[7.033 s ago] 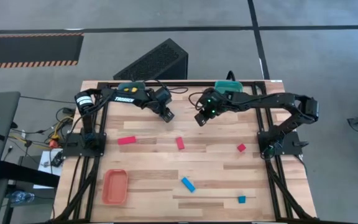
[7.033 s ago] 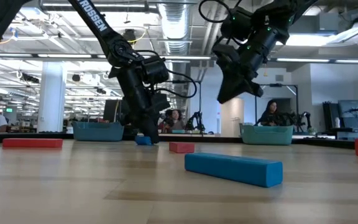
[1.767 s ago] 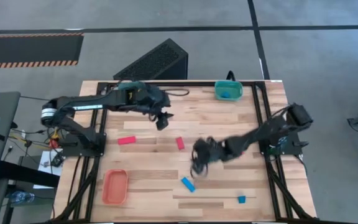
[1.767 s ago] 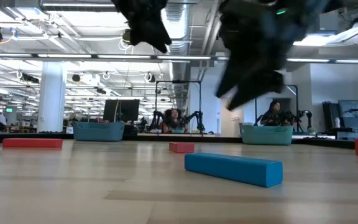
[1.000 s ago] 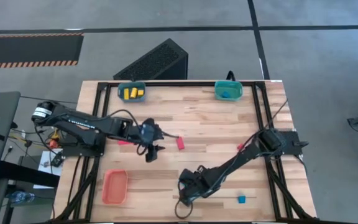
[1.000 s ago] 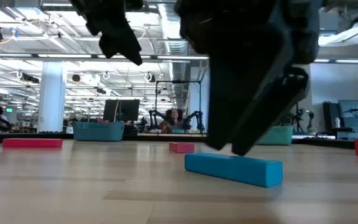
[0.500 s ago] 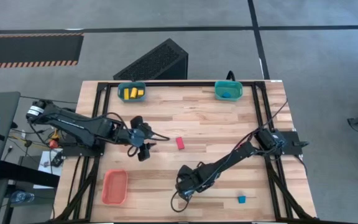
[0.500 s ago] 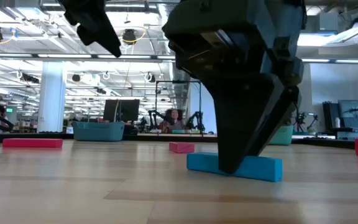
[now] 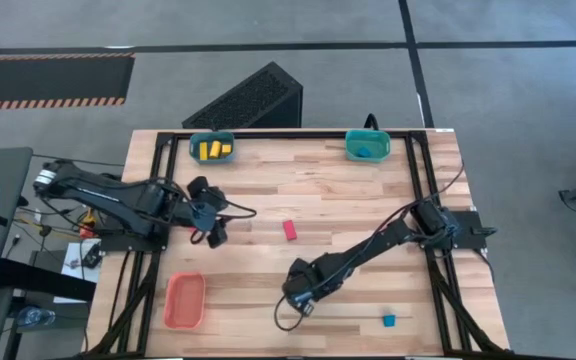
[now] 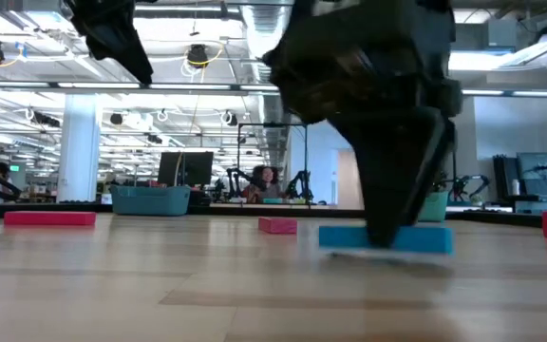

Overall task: Sort & place blocks by color
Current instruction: Put the left blue block into the green bin

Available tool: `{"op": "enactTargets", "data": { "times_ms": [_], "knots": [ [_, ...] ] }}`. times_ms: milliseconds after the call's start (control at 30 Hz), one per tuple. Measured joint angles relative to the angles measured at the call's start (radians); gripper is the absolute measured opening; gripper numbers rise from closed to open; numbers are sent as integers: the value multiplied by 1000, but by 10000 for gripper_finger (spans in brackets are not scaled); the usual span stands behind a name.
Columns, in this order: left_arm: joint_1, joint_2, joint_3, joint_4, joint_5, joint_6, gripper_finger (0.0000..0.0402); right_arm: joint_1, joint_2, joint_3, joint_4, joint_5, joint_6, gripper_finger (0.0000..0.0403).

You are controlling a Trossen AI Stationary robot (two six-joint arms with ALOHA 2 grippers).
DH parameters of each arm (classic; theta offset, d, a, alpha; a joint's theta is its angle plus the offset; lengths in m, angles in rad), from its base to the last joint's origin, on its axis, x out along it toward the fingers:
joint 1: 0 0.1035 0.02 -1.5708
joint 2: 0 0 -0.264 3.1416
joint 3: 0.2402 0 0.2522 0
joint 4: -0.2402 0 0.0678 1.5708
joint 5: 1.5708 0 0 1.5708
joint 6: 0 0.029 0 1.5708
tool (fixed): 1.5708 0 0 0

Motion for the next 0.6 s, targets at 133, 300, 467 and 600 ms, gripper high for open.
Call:
{"op": "enactTargets", "data": {
  "times_ms": [133, 300, 467, 600],
  "knots": [
    [0, -32, 0, -14, -25, -21, 206, -20, -78, 5, -49, 61, -11, 83],
    [0, -49, 0, -11, -35, -50, 206, -39, -149, 2, -199, 133, -40, 83],
    [-1, -49, 0, -11, -35, -79, 206, -58, -267, -76, -190, 188, -38, 83],
    [-6, -49, 0, 6, -43, -108, 206, -75, -424, -233, 82, 238, -45, 83]
  ]
}}
